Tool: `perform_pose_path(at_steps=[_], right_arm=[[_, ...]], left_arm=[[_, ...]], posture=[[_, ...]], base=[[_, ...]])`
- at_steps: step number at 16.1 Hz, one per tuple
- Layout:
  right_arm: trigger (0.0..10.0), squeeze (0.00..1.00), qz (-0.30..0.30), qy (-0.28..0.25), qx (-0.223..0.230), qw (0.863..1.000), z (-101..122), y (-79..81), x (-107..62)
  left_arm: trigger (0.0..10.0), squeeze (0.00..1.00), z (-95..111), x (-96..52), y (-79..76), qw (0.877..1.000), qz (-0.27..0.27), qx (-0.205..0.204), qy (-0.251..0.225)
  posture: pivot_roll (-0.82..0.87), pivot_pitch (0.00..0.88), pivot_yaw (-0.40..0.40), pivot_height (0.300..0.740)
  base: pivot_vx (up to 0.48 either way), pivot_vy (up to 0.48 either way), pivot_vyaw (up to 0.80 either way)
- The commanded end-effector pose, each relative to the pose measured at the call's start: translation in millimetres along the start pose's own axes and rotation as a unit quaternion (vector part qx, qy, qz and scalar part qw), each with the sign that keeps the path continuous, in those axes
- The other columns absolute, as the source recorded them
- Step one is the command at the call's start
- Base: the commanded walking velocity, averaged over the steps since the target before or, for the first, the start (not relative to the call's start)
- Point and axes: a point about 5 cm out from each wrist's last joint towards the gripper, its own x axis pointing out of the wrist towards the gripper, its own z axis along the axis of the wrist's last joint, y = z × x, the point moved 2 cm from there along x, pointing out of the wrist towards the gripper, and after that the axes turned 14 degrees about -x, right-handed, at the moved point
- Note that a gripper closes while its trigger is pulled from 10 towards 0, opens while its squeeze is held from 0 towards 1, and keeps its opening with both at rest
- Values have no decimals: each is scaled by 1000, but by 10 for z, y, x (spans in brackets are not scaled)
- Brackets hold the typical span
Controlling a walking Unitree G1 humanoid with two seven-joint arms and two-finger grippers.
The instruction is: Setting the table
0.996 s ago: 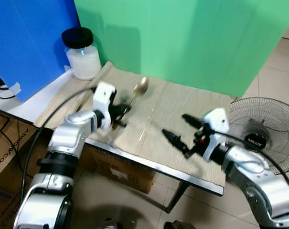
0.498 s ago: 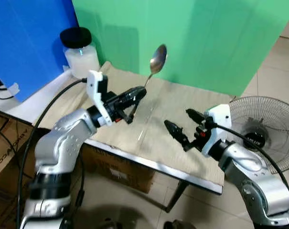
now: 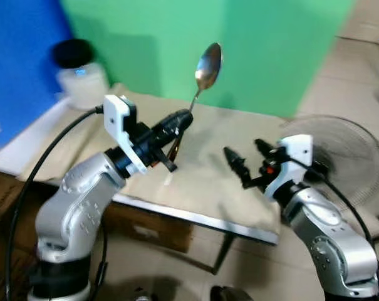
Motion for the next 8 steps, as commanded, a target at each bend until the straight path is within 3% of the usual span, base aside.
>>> perform_pose_path(at_steps=[1, 2, 4, 7, 8], right_arm=[[10000, 0, -26, -4, 2, 1000, 20, -41, -50], [10000, 0, -51, -6, 4, 999, 30, -85, -73], [10000, 0, -87, -9, 2, 996, 39, -164, -109], [10000, 0, -99, -11, -1, 995, 56, -195, -123], [10000, 0, -96, -7, -8, 995, 53, -181, -131]], left_arm=[[10000, 0, -1, -14, -44, 999, 20, 43, 1], [10000, 0, -26, -29, -61, 996, 45, 80, 3], [10000, 0, -101, -63, -72, 988, 102, 116, -1], [10000, 0, -137, -146, -19, 977, 170, 124, -13], [10000, 0, -159, -232, 33, 966, 221, 132, -17]], posture=[[-84, 49, 29, 740], [-84, 49, 29, 740], [-90, 42, 35, 740], [-92, 41, 41, 740], [-92, 39, 38, 740]], base=[[0, 0, -800], [0, 0, -800], [0, 0, -800], [0, 0, -800], [0, 0, -800]])
